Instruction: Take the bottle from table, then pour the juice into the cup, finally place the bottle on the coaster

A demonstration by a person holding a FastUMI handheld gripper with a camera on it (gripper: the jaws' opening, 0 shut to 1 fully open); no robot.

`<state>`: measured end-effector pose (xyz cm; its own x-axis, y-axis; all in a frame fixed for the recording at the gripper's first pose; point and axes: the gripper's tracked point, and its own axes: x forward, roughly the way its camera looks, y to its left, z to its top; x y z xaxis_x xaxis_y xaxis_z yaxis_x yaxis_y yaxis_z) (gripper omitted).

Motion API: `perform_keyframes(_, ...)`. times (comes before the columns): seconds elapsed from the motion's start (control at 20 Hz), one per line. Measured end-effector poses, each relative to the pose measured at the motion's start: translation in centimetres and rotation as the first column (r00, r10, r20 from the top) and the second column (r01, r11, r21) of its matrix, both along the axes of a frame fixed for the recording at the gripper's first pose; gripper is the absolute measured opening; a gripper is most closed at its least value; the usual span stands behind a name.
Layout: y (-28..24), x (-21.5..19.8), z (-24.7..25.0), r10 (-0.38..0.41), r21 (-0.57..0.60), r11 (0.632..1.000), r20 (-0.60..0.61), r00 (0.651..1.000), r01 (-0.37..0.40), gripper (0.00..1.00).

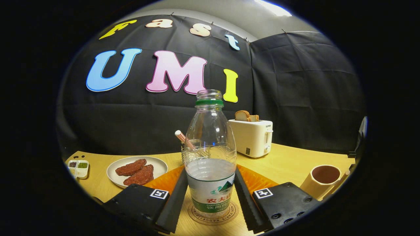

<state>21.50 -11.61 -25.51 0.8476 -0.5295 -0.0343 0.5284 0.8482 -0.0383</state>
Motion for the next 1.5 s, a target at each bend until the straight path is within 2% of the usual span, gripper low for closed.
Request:
perform_keyframes(0.1, -0.5, -0.2, -0.1, -0.022, 0.019, 1.0, -0.003, 1.0, 0.022, 0.87)
perform_keyframes(0.15, -0.6, -0.5, -0.3, -0.032, 0.03, 0.999, -0.008, 0.999, 0.033, 1.0)
perform_keyframes(0.45, 0.4, -2.0, -0.3, -0.021, 0.068, 0.997, -0.017, 1.0, 0.022, 0.99)
perform_keyframes(1.15, 4.3, -7.8, -2.1, 0.092, 0.119, 0.989, -0.075, 0.993, -0.083, 0.99)
perform_keyframes(1.5, 7.1, -11.2, 1.3, 0.213, 0.084, 0.975, -0.066, 0.975, -0.208, 0.99)
